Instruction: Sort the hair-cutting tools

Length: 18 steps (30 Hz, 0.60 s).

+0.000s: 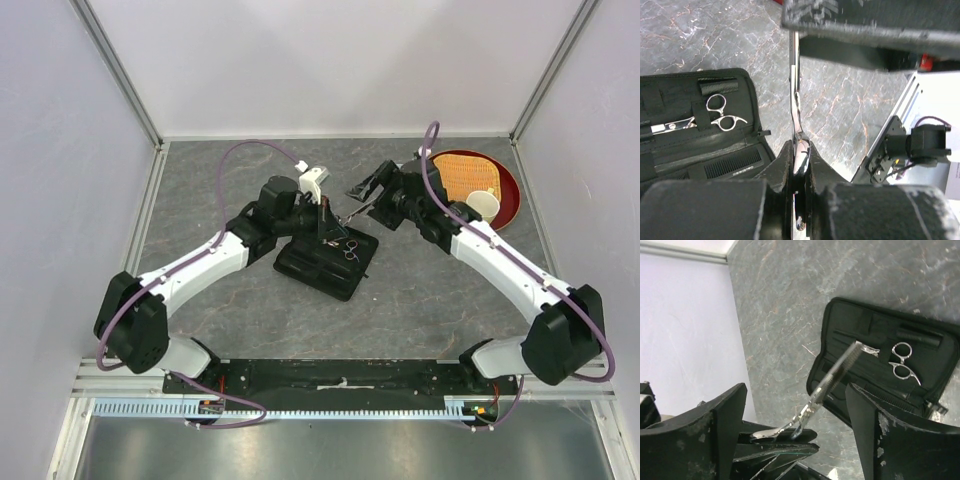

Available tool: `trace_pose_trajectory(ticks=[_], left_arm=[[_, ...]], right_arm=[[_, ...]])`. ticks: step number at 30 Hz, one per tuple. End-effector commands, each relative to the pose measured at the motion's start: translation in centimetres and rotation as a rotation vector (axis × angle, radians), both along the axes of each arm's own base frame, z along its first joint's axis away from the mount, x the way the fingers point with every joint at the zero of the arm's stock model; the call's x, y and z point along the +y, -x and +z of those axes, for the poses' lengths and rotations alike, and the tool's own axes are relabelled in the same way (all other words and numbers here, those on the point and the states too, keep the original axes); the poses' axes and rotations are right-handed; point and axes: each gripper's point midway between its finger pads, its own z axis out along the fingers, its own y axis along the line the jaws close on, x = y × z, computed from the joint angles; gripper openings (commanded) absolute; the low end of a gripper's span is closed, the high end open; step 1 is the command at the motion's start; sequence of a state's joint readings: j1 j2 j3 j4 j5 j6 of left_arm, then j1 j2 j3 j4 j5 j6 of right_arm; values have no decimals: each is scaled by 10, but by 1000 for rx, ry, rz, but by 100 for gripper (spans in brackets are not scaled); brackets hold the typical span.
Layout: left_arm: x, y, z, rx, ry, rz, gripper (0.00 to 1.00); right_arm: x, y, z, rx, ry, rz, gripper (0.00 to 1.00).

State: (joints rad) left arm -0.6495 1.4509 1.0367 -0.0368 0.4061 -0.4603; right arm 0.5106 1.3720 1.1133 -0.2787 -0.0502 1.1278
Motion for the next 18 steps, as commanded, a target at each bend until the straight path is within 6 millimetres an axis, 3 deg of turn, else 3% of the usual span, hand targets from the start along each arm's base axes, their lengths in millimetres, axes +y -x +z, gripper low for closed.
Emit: trace_pose_trajectory(ticks=[1, 9, 12, 18], left_arm=[[9, 9, 35, -138, 8, -107, 2], [18, 10, 58, -242, 34, -137, 2], [21, 7, 66, -266, 47, -122, 2], [31, -9, 75, -267, 34, 4, 2]], right_arm=[[5, -5, 15, -94, 95, 122, 88], [31, -6, 4, 9, -37, 169, 74], [33, -6, 8, 3, -88, 150, 63], [39, -2, 21, 2, -215, 128, 12]])
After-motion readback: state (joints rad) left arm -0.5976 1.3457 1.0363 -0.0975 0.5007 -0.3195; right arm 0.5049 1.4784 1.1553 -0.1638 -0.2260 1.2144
